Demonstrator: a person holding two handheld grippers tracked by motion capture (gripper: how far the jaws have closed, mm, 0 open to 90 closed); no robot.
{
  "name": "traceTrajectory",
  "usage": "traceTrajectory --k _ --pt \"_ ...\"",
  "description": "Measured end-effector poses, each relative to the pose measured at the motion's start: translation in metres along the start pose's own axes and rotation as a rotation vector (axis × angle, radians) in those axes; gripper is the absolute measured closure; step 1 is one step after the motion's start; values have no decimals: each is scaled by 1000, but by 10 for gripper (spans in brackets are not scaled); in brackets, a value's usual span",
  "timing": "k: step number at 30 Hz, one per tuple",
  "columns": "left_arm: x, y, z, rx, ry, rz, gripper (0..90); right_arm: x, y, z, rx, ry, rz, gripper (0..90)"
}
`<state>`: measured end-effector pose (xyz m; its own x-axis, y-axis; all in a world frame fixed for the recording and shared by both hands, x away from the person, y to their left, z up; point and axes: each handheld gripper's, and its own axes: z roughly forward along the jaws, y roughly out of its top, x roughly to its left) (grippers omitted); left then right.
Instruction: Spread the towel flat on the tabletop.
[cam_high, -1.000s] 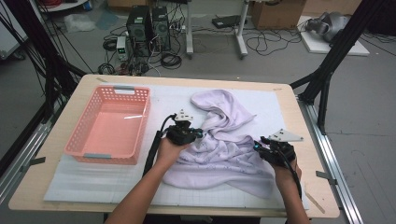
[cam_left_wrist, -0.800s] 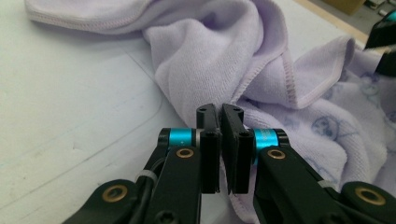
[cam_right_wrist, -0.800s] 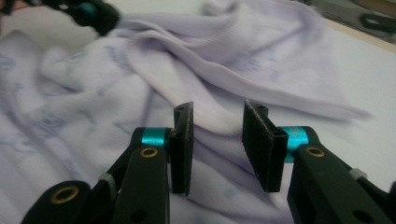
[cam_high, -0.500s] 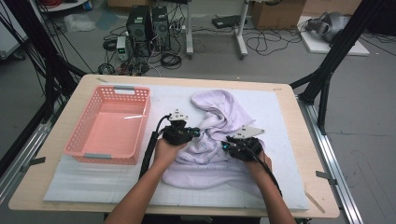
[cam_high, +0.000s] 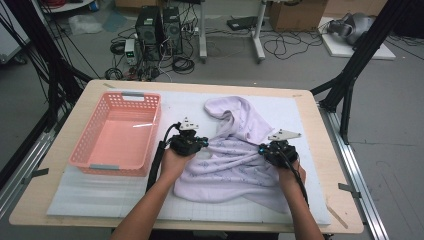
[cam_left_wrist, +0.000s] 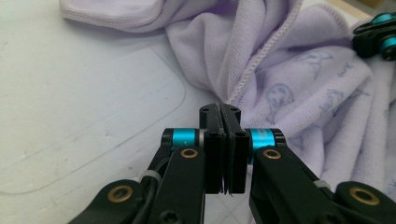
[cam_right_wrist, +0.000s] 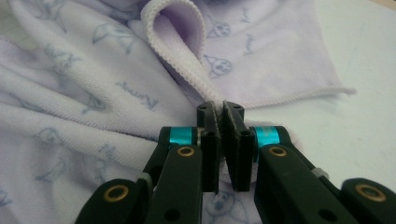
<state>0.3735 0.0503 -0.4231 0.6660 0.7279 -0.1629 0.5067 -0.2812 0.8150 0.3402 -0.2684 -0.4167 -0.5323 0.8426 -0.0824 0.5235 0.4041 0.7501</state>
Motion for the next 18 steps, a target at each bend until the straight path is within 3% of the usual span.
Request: traceTrajectory --k 3,4,6,10,12,15,16,18 --pt "-1 -4 0 6 9 3 880 -6 -1 -3 5 5 40 852" --pt "-2 -7 0 8 12 4 880 -7 -2 -3 -3 29 60 851" --pt "0 -14 -1 12 12 5 880 -12 -3 -3 -22 127 94 819" --pt "1 -23 -4 -7 10 1 879 -9 3 -8 -70 115 49 648" --pt "0 -24 -5 -13 12 8 879 -2 9 -8 -110 149 22 547" --pt "-1 -23 -8 -19 23 17 879 15 21 -2 -131 198 -60 550" --pt "0 -24 -9 -21 29 19 879 20 25 1 -129 198 -75 586" --pt "2 -25 -12 -25 38 12 879 26 31 9 -102 149 -80 759"
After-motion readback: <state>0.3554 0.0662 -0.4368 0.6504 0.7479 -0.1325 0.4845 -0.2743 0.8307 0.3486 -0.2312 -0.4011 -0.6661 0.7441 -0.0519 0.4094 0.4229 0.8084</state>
